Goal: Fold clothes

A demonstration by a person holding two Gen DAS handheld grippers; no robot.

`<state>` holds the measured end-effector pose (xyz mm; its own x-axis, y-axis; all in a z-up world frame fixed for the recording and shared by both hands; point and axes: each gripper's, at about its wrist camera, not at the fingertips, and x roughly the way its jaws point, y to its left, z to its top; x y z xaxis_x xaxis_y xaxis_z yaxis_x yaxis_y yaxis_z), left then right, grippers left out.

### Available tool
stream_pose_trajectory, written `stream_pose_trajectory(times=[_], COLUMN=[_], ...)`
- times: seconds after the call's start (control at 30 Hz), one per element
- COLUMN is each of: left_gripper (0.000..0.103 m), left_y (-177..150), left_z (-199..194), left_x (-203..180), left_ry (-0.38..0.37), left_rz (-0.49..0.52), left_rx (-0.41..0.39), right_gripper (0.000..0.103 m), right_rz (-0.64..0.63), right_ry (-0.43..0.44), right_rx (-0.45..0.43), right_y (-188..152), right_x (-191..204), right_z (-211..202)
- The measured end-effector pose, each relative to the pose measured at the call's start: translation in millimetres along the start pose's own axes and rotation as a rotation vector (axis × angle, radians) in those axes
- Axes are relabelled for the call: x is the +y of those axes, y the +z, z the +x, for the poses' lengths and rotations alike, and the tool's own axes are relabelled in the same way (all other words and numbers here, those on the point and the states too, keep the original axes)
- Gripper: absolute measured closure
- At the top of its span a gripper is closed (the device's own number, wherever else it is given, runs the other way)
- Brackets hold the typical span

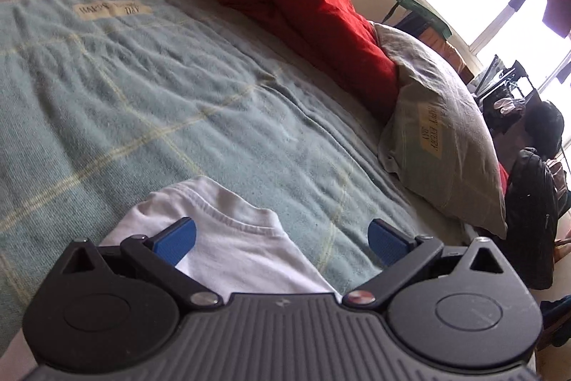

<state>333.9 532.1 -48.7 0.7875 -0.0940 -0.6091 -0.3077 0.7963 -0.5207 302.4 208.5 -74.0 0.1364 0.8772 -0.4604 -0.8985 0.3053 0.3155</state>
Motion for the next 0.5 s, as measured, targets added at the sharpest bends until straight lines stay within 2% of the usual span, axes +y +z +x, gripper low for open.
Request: stream_pose_trajectory(times=[0.17, 0.23, 0.33, 0.47, 0.5], left_gripper=[0.001, 0.001, 0.001, 0.001, 0.001], left_y=[-7.7, -11.4, -4.3, 12.0, 14.4], left_z=[-29.4, -40.3, -44.7, -16.4, -5.9], left_x=[-10.3, -12.5, -7.4, 12.8, 17.1], left_ry=[0.074, 0.082, 0.029, -0.007, 0.004], left_rz=[0.090, 0.130, 0.083, -0.064, -0.081], left_rx=[0.044, 0.056, 0.037, 0.018, 0.023], right_gripper=[0.000, 0.000, 0.000, 0.000, 0.000], right_rz=[0.063, 0.080, 0.105, 0.070, 0.060], right_ry=[0.021, 0.024, 0.033, 0.020, 0.018], right_rx=[-0.020, -0.024, -0.029, -0.033, -0.035], right_y=[1.4, 1.2, 0.0, -2.0, -2.1], right_x=[-7.3, -8.1, -8.1, -3.2, -2.0], right_z=[-2.8, -3.4, -3.3, -4.5, -5.0])
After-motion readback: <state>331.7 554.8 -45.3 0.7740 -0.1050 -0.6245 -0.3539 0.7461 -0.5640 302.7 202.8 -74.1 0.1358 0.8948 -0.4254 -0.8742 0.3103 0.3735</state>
